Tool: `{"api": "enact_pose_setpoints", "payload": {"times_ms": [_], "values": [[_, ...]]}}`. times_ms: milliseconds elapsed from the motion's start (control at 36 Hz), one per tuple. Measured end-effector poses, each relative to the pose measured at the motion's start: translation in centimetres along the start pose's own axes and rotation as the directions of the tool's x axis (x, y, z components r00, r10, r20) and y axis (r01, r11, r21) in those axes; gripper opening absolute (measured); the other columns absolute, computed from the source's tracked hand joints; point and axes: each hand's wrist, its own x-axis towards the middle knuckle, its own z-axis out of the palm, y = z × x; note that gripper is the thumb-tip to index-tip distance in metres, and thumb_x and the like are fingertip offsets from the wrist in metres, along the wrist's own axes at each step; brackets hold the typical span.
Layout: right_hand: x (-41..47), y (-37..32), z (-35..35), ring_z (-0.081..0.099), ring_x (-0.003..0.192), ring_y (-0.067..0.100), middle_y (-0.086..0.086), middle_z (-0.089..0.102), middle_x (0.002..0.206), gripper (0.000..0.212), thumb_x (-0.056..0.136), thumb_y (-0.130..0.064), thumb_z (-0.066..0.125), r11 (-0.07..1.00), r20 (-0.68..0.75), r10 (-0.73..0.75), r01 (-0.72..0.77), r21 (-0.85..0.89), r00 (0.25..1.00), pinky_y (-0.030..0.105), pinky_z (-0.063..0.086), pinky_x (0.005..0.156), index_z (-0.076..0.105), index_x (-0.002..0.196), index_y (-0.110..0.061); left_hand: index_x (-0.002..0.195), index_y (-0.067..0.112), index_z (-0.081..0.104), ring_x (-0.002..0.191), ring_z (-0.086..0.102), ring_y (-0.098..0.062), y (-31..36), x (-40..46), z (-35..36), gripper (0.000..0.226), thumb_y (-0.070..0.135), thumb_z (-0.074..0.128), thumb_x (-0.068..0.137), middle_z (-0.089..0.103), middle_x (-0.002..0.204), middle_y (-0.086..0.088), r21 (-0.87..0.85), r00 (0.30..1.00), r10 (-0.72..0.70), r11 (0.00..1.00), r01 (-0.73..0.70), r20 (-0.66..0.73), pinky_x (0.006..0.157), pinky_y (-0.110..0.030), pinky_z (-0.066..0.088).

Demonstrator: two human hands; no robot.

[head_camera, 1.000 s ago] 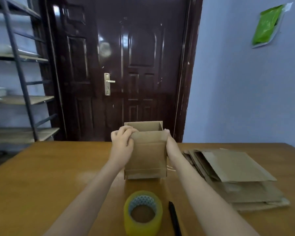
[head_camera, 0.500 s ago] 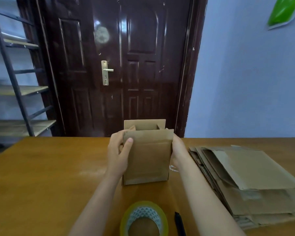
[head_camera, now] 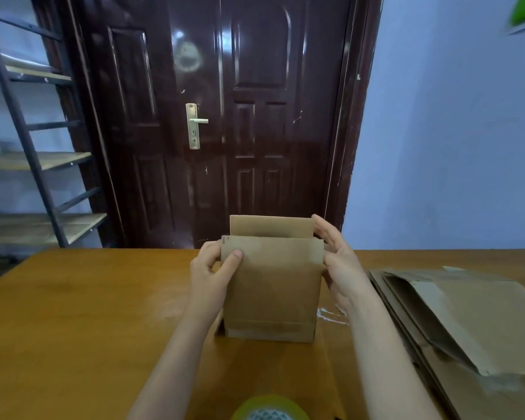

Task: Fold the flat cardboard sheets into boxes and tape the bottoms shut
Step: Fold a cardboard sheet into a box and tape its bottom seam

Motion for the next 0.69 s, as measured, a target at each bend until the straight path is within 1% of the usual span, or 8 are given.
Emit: {"api": "enact_pose_setpoints", "payload": {"times_ms": [83,222,306,361,417,528,611,694], "values": [[0.0,-0.3,0.3,0.053,0.121,0.01,-0.02,0.056,0.12,0.058,0.091,-0.001,0.058,0.998,0.006,-0.032,0.032,-0.049,0.999,0.033,0.051,0.096,0.043,0.14,-0.03,0.1,0.025,0.062,0.087,0.062,-0.012,0.5,-0.1,0.4,0.01,0.022,0.06,0.091,0.064,0.098,0.004,-0.038,1.0,-0.027,0.999,0.027,0.0,0.064,-0.023,0.052],[-0.6,-0.4,0.6,0.062,0.106,0.016,-0.004,0.063,0.12,0.027,0.098,-0.029,0.049,0.999,0.036,-0.001,-0.001,0.041,0.999,0.026,0.052,0.071,0.055,0.124,-0.03,0.114,0.026,0.048,0.082,0.055,0.007,0.7,0.0,0.6,0.035,0.006,0.061,0.088,0.056,0.104,0.008,-0.061,0.996,-0.041,0.997,0.036,-0.081,0.065,-0.012,0.048],[-0.6,-0.7,0.1,0.061,0.093,0.015,-0.001,0.067,0.108,0.041,0.097,-0.051,0.035,1.0,0.115,-0.004,0.005,-0.004,0.993,0.028,0.048,0.074,0.059,0.114,-0.023,0.115,0.03,0.044,0.085,0.049,0.009,0.6,0.1,0.9,0.045,0.008,0.065,0.082,0.049,0.101,0.006,-0.032,0.994,-0.02,0.999,0.016,-0.104,0.068,-0.007,0.043],[-0.6,-1.0,-0.1,0.06,0.097,0.013,-0.008,0.066,0.105,0.033,0.096,-0.048,0.043,0.988,0.147,-0.034,0.056,-0.144,0.988,0.026,0.048,0.079,0.057,0.104,-0.02,0.117,0.031,0.042,0.089,0.047,0.007,0.6,0.2,1.2,0.051,0.016,0.061,0.073,0.046,0.102,0.007,-0.044,0.99,-0.034,0.999,0.029,-0.133,0.071,-0.006,0.041],[-0.6,-0.8,-0.3,0.059,0.106,0.01,-0.01,0.066,0.112,0.014,0.093,-0.033,0.057,0.965,0.157,-0.07,0.107,-0.24,0.985,0.023,0.045,0.083,0.054,0.093,-0.019,0.123,0.032,0.038,0.092,0.044,0.005,0.6,0.2,1.4,0.06,0.019,0.057,0.068,0.04,0.106,0.01,-0.021,0.986,-0.05,0.999,0.047,-0.162,0.073,-0.002,0.038],[-0.7,-0.6,-0.4,0.059,0.105,0.009,-0.01,0.065,0.114,0.009,0.091,-0.02,0.062,0.938,0.171,-0.119,0.168,-0.305,0.978,0.022,0.046,0.081,0.055,0.086,-0.023,0.128,0.042,0.039,0.099,0.038,0.011,0.7,0.4,1.4,0.062,0.023,0.05,0.071,0.031,0.11,0.02,0.027,0.992,-0.079,0.996,0.082,-0.1,0.082,-0.002,0.033],[-0.9,-0.9,-0.6,0.058,0.106,0.006,-0.016,0.064,0.114,0.005,0.093,-0.026,0.059,0.907,0.211,-0.119,0.193,-0.375,0.97,0.023,0.045,0.084,0.063,0.091,-0.027,0.104,0.039,0.061,0.106,0.035,0.01,0.7,0.6,1.3,0.039,0.024,0.045,0.071,0.034,0.11,0.019,0.068,0.996,-0.075,0.995,0.077,-0.043,0.097,-0.014,0.029],[-0.9,-1.2,-0.5,0.057,0.104,-0.001,-0.017,0.063,0.114,0.012,0.094,-0.028,0.056,0.883,0.211,-0.116,0.198,-0.425,0.971,0.018,0.042,0.082,0.067,0.094,-0.023,0.089,0.033,0.066,0.112,0.036,0.008,0.5,0.6,1.3,0.028,0.025,0.044,0.073,0.041,0.114,0.021,0.1,0.996,-0.087,0.991,0.089,-0.02,0.092,-0.012,0.027]]}}
